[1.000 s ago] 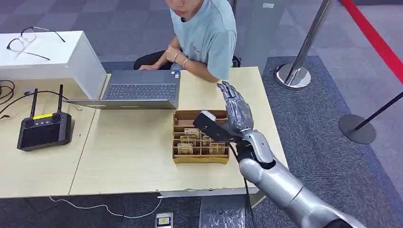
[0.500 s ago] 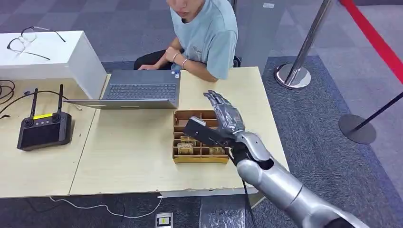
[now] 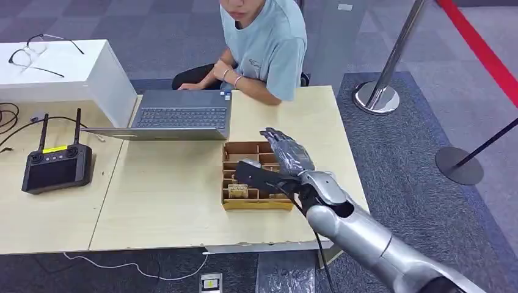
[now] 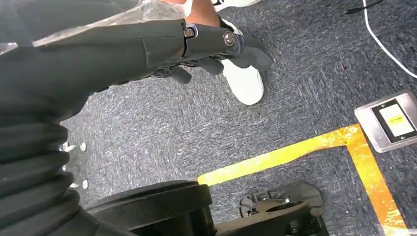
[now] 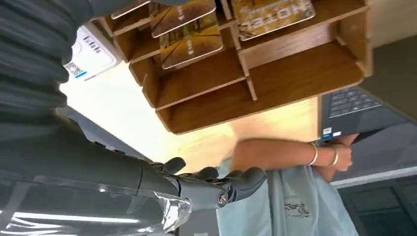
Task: Pass the card to the sensor for recognition and then transmit it.
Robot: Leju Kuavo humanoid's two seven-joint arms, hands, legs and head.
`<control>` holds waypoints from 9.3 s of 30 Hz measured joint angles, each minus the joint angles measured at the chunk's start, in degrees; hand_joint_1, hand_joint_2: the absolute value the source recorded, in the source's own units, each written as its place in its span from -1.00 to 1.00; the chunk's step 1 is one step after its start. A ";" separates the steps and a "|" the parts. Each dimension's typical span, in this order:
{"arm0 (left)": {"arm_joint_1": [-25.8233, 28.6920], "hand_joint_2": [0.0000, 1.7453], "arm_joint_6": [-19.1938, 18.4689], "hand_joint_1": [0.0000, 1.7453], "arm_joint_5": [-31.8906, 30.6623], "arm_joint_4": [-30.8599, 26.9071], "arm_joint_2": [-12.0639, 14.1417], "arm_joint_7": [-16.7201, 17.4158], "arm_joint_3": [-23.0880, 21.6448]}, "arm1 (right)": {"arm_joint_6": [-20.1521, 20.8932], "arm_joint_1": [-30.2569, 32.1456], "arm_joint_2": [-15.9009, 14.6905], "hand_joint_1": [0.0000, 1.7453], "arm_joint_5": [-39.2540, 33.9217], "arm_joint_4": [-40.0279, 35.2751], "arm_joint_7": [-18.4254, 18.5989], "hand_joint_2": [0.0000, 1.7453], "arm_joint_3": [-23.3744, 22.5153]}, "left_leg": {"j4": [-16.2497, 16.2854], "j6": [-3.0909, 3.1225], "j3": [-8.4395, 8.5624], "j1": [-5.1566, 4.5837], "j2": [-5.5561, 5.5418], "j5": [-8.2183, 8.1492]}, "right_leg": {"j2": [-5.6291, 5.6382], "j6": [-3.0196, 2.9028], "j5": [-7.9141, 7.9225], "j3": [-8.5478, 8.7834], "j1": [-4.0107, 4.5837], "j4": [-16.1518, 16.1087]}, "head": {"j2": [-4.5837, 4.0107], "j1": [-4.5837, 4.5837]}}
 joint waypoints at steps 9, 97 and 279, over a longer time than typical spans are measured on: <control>0.00 1.00 -0.04 -1.00 0.00 0.00 0.00 0.00 0.00 | -0.61 -0.29 -1.09 -0.98 1.90 0.92 1.09 1.00 1.22 | 0.00 0.00 0.00 0.00 0.00 0.00 | 0.00 0.00 0.00 0.00 0.00 0.00 | 0.00 0.00; -0.01 1.00 -0.17 -1.00 -0.85 0.00 -0.13 -0.04 -0.02 | -1.99 -0.79 -1.00 0.02 0.00 8.28 -1.29 1.00 2.25 | 0.00 0.00 0.04 0.00 0.00 0.00 | 0.00 0.00 0.00 0.04 0.00 0.00 | 0.00 0.00; 0.58 1.00 0.98 -1.00 0.66 0.00 -1.57 -2.91 0.26 | -3.98 -13.85 -4.50 -1.00 8.63 -11.50 4.77 1.00 1.40 | 0.08 0.00 0.28 0.01 0.00 0.01 | 0.00 -0.01 0.02 0.25 -0.01 0.01 | 0.00 0.00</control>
